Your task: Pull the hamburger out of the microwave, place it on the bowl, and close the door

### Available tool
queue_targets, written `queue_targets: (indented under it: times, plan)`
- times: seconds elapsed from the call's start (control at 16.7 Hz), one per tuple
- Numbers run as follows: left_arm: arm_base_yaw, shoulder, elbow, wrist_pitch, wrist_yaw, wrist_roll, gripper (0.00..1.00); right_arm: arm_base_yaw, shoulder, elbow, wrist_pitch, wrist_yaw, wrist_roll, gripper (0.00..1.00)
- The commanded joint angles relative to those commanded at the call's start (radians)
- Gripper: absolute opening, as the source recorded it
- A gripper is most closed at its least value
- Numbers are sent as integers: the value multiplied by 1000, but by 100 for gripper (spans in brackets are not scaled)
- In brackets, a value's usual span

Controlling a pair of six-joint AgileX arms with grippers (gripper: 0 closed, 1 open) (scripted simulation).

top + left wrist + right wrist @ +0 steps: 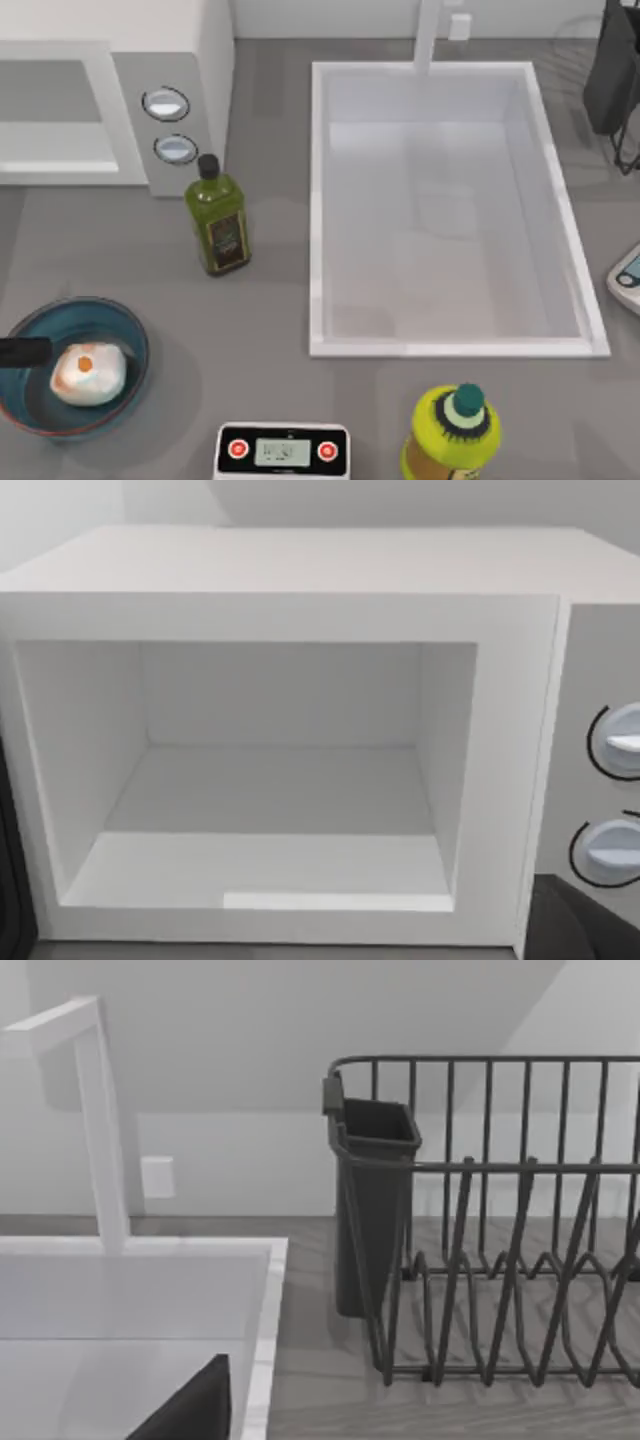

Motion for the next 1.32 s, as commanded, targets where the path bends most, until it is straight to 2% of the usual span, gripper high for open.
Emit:
queue_targets:
  times: [0.24,0.54,0.84,1.14,1.32]
  plan:
    - [-125,101,27,74,-125,2,0,0,0,0,0,0,0,100]
    - [-134,106,26,78,-134,1,0,0,0,0,0,0,0,100]
    - [-218,102,44,56,-218,1,0,0,0,0,0,0,0,100]
    - [-198,99,37,56,-199,0,0,0,0,0,0,0,0,100]
    - [-106,78,15,58,-107,1,0,0,0,0,0,0,0,100]
